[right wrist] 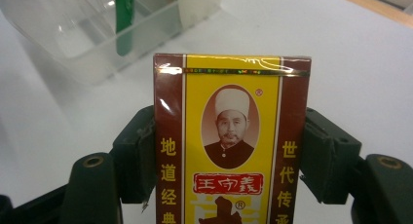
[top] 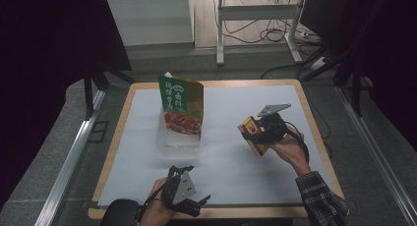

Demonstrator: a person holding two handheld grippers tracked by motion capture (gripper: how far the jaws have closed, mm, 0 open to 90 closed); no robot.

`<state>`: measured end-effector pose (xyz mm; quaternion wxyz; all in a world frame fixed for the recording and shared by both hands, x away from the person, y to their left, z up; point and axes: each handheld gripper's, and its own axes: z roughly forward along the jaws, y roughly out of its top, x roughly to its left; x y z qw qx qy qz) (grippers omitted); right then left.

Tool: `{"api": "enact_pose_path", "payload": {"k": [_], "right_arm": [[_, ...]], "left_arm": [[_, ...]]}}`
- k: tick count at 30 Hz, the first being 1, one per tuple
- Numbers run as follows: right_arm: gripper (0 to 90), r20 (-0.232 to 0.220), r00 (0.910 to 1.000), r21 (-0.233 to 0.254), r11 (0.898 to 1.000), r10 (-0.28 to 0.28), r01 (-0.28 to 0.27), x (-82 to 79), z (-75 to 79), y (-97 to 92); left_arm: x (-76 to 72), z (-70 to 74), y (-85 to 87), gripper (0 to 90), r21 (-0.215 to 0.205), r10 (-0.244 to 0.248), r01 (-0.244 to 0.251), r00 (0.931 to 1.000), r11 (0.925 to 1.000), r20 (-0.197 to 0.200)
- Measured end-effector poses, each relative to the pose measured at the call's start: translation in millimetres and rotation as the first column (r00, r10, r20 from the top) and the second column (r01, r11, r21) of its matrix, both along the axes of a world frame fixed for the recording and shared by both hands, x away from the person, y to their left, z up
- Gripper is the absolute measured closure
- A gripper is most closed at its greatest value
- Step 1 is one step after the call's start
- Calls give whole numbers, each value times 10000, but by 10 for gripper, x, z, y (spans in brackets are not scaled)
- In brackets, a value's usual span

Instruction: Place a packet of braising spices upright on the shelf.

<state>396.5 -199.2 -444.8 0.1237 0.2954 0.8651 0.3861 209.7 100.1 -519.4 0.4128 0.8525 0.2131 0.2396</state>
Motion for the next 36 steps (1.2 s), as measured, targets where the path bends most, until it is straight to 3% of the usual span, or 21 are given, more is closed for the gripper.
{"api": "enact_pose_path", "payload": {"k": [13,17,36], "right_arm": [[320,634,9965,914,9940,537,-594,-44,124,222],[320,763,9944,1174,9897,737,-824,-56,127,319],[320,1225,9842,1995,9683,1275,-1503,-81,169,729]], "left_arm": [[-21,-5,-23,13,-151,11,-12,10000,9999,-88],[-55,-14,-23,13,-54,-22,21,9999,10000,-104],[-105,-14,-7,13,-340,7,-17,9996,9994,-300]]}}
